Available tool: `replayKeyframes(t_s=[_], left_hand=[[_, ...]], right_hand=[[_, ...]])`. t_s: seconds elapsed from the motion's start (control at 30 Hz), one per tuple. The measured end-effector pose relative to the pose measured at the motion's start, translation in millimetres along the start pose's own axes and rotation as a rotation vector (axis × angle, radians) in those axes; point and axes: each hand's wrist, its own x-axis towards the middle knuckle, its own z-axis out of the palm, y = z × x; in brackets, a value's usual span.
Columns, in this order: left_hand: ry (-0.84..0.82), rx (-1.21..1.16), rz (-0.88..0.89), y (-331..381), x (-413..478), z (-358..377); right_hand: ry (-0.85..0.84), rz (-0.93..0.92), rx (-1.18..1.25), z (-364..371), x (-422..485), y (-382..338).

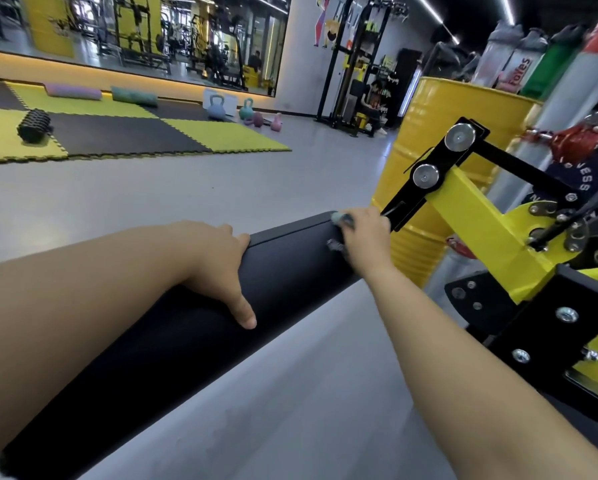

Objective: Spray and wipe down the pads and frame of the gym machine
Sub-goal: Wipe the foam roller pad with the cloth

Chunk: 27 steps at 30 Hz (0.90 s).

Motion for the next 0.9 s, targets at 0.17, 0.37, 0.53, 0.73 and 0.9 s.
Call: replayKeyframes(t_s=[0.17, 0.37, 0.53, 0.73, 0.9], left_hand=[[-0.012, -0.039, -0.017, 1.5, 0.5, 0.6], [0.002, -0.009, -0.041, 5.2, -0.7, 1.8], [-0.01, -0.021, -0.041, 4.3, -1.3, 2.2], [-0.006, -0.037, -0.051, 6.3, -1.0, -0.7], [0.024, -0.012, -0.058, 6.9, -4.3, 1.6]], right_hand=[[-0.126, 0.089, -0.009, -2.6, 10.5, -46.3], [-0.246, -0.249, 0.224, -14.1, -8.7, -66.1], [-0.155, 0.138, -0.084, -9.0, 38.2, -11.7], [-0.334, -0.196, 0.073, -11.1, 1.9, -91.0], [-0.242, -0.201, 0.163, -10.3, -3.6, -71.6]])
